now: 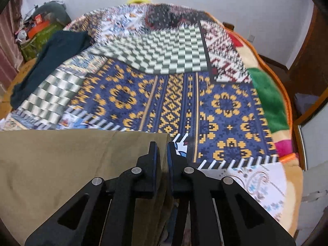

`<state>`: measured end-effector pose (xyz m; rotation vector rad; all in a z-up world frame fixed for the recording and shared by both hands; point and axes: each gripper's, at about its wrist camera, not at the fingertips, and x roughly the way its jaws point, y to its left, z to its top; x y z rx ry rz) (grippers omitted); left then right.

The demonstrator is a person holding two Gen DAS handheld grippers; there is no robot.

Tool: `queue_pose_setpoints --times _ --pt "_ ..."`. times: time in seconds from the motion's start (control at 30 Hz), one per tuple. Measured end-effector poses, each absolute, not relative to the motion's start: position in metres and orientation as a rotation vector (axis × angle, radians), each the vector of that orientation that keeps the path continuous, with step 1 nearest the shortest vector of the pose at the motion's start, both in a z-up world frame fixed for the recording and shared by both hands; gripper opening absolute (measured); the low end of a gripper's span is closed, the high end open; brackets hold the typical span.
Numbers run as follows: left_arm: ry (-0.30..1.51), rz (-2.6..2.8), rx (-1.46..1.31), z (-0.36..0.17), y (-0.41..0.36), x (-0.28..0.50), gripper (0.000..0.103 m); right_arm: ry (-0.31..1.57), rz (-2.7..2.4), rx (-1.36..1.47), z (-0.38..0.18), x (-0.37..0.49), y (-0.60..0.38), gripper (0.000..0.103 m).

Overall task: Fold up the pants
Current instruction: 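Grasp the folded pants edge with the right tool and lift it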

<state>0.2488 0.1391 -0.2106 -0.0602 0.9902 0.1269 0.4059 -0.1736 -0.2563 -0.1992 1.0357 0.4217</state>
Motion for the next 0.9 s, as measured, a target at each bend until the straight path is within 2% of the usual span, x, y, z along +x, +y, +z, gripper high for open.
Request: queue_pose_setpoints --times 0.17,0.27,0.37,0.47,0.5,0.57,0.63,0.67,0.9 --pt "0.960 0.093 -0.063 -0.189 0.133 0.243 0.065 0.962 0.493 -0.153 -0.216 0.379 -0.171 0.019" --pt "0.933 0.071 -0.058 -0.174 0.127 0.240 0.071 0.913 0.568 -0.129 -0.189 0.358 -0.162 0.026" --pt "0.906 0.050 -0.057 -0.161 0.121 0.239 0.076 0.865 0.640 -0.114 -0.171 0.339 -0.147 0.038" --pt "0.899 0.022 -0.072 -0.154 0.116 0.242 0.082 0.849 0.715 -0.112 -0.161 0.323 -0.128 0.039" --pt "0.906 0.013 -0.077 -0.154 0.114 0.245 0.083 0.854 0.736 -0.108 -0.160 0.319 -0.122 0.040" --pt "0.934 -0.008 -0.079 -0.158 0.108 0.250 0.084 0.868 0.783 -0.097 -0.160 0.311 -0.108 0.047" --pt "0.971 -0.028 -0.081 -0.167 0.103 0.256 0.084 0.865 0.802 -0.087 -0.166 0.305 -0.098 0.065" --pt "0.995 -0.032 -0.079 -0.174 0.101 0.260 0.084 0.866 0.803 -0.089 -0.172 0.302 -0.092 0.067" --pt "1.135 -0.049 0.040 -0.218 0.080 0.267 0.084 1.085 0.840 -0.109 -0.230 0.298 -0.063 0.067"
